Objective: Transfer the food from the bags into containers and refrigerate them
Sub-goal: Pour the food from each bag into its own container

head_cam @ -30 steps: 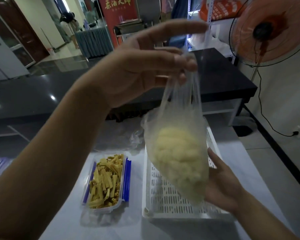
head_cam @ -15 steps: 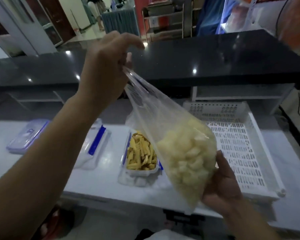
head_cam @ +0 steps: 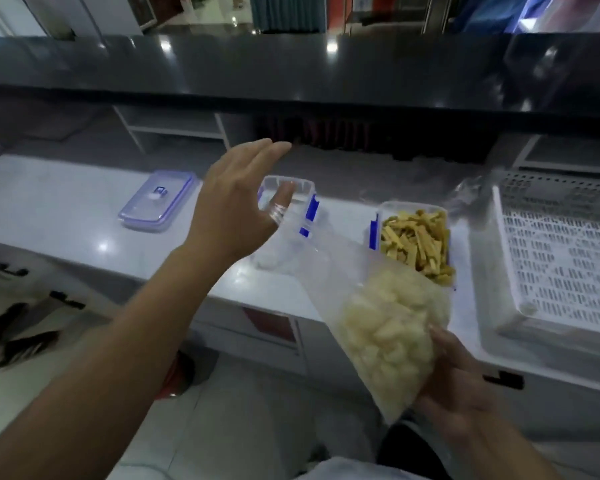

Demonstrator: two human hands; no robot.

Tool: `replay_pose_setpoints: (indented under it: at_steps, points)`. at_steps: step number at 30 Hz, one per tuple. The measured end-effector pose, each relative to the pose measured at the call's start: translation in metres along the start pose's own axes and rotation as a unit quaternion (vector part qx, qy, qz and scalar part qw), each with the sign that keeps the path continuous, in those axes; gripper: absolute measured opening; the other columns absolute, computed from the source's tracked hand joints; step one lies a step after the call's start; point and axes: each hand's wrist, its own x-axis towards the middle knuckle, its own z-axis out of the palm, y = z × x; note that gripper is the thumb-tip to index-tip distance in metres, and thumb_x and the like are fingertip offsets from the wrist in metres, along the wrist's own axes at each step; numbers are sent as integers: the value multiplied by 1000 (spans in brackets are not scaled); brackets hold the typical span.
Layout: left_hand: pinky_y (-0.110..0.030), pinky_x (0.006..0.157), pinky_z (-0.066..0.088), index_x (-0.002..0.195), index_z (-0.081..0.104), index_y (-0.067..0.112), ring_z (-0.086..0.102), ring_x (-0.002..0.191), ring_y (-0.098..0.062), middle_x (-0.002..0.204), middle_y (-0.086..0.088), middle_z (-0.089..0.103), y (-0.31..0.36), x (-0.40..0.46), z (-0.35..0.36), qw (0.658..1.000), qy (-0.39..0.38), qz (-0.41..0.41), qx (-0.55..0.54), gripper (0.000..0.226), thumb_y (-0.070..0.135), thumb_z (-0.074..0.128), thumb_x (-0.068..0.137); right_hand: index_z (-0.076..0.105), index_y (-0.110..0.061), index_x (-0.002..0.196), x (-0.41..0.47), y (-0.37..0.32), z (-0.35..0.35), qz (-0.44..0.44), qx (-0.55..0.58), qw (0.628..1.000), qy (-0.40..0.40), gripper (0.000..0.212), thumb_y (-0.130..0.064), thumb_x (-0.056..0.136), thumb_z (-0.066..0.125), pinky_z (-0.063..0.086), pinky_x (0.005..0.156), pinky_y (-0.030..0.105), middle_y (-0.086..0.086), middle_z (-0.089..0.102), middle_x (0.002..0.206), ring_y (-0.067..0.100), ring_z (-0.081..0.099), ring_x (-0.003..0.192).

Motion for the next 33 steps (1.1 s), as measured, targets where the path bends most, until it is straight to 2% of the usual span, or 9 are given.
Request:
replay_pose_setpoints:
  at_steps: [1,3,9,13,19,24,27,29,33]
  points:
    - [-37,113,30,147,45,21,43,139,-25,151,-6,48,-9,-6,2,1000,-14,-20,-7,52,39,55,99,57,-12,139,3,9,4,-16,-13,1000,22,94,-35,55,94,53,93,57,18,61,136,38,61,122]
    - [-38,115,25,151,36,28,34,146,-25,159,-4,35,-25,-13,5,998,-37,-55,-15,57,43,54,100,61,-14,135,9,18,12,-15,-27,998,49,101,-35,43,98,50,96,59,18,62,135,40,60,123]
    - [-49,120,19,153,30,35,22,151,-26,165,1,23,-68,-12,20,992,-81,-100,-13,57,51,46,101,67,-15,128,36,17,26,4,-63,993,96,90,-39,47,96,40,106,62,19,62,135,41,59,123]
    - [-49,121,19,151,33,37,21,151,-25,164,2,24,-94,10,27,988,-106,-109,-2,54,52,44,101,72,-18,120,65,9,42,3,-80,992,101,85,-39,41,97,55,90,54,16,66,130,37,66,115]
    - [-45,121,21,149,39,33,24,150,-23,162,1,30,-126,69,43,986,-131,-103,24,51,50,46,101,75,-20,115,116,-6,56,13,-25,992,121,87,-34,33,100,52,93,60,14,68,128,37,67,113]
    - [-40,120,20,150,38,31,27,148,-22,161,1,32,-154,108,76,982,-164,-87,20,53,50,44,101,76,-20,111,147,-7,71,4,-23,989,146,90,-32,25,101,58,81,56,13,71,123,33,70,106]
    - [-43,119,21,151,37,30,29,148,-24,160,-1,34,-174,116,98,981,-181,-76,-6,53,49,45,102,79,-19,106,158,-6,78,-21,-25,986,161,56,-26,51,93,61,76,49,14,72,121,31,72,104]
    - [-45,119,24,151,37,31,31,147,-24,160,-2,35,-189,117,113,979,-193,-60,-30,54,52,44,101,80,-17,103,165,-3,84,-62,-36,978,195,30,-20,76,68,62,74,44,14,73,117,29,73,101]
    - [-46,120,25,152,34,32,29,148,-23,160,-1,34,-217,119,145,966,-241,-38,-84,57,56,40,101,66,-19,125,177,10,95,-146,-102,947,268,44,-16,82,60,56,91,46,11,70,125,30,68,112]
